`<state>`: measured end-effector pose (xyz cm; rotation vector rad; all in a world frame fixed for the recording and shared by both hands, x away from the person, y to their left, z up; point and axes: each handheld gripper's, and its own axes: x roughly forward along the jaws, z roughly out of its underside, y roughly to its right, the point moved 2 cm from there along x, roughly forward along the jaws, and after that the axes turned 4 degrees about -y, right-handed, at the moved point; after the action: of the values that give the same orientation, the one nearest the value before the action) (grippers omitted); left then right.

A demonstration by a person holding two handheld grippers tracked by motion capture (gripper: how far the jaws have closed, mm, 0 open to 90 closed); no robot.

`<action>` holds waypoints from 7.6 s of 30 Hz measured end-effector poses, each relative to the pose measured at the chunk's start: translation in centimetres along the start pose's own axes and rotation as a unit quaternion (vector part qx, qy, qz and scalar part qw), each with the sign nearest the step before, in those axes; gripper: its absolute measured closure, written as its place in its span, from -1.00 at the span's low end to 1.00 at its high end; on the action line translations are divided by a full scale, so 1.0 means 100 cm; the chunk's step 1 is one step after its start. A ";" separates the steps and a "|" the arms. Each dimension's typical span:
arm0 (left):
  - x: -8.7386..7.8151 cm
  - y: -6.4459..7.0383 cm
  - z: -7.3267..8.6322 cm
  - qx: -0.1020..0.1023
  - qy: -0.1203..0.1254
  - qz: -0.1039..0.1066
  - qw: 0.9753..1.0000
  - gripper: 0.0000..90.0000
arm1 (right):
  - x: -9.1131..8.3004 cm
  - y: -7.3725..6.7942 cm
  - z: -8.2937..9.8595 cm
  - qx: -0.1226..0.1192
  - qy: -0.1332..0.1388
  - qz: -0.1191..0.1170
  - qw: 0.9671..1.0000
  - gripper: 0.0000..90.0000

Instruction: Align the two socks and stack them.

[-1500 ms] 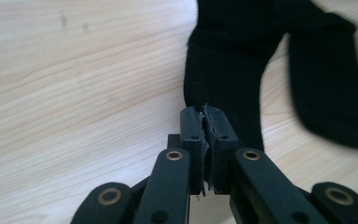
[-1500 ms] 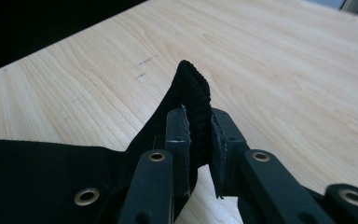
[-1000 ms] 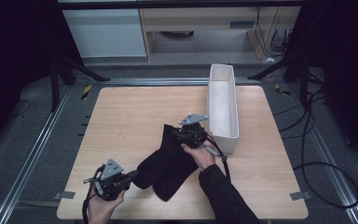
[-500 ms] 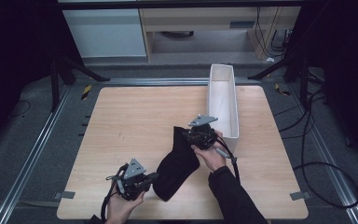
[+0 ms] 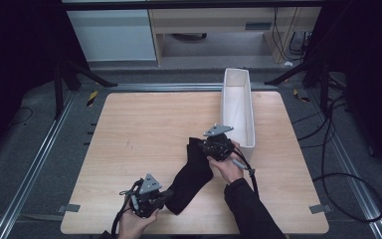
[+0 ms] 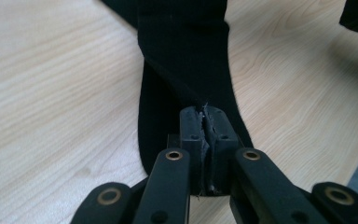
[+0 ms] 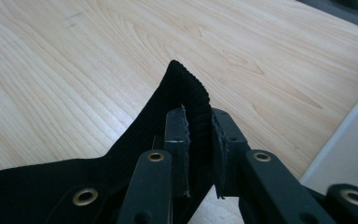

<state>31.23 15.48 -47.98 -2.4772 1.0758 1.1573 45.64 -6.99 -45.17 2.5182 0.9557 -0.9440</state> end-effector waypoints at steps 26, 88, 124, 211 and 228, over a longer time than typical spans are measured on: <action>0.019 -0.003 0.011 0.012 -0.044 0.003 0.999 0.88 | 0.057 -0.008 0.015 -0.031 -0.019 0.047 0.998 0.67; -0.004 -0.015 0.025 0.033 -0.027 -0.049 0.998 -0.02 | -0.035 -0.039 0.083 0.008 0.013 -0.042 0.999 0.37; -0.013 -0.045 0.035 -0.006 -0.018 -0.082 0.996 0.00 | -0.048 -0.121 0.094 0.008 0.030 -0.195 0.980 0.98; 0.013 -0.039 0.018 0.052 -0.055 -0.092 0.993 -0.10 | -0.009 -0.041 0.098 0.024 -0.020 -0.043 0.999 0.88; -0.008 -0.044 0.027 0.040 -0.039 -0.070 0.996 -0.11 | 0.001 -0.019 0.049 0.033 0.030 -0.025 0.999 0.59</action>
<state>32.31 20.30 -49.72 -2.3823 0.8937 1.1365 42.07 -7.82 -49.00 2.6019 1.0270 -0.9342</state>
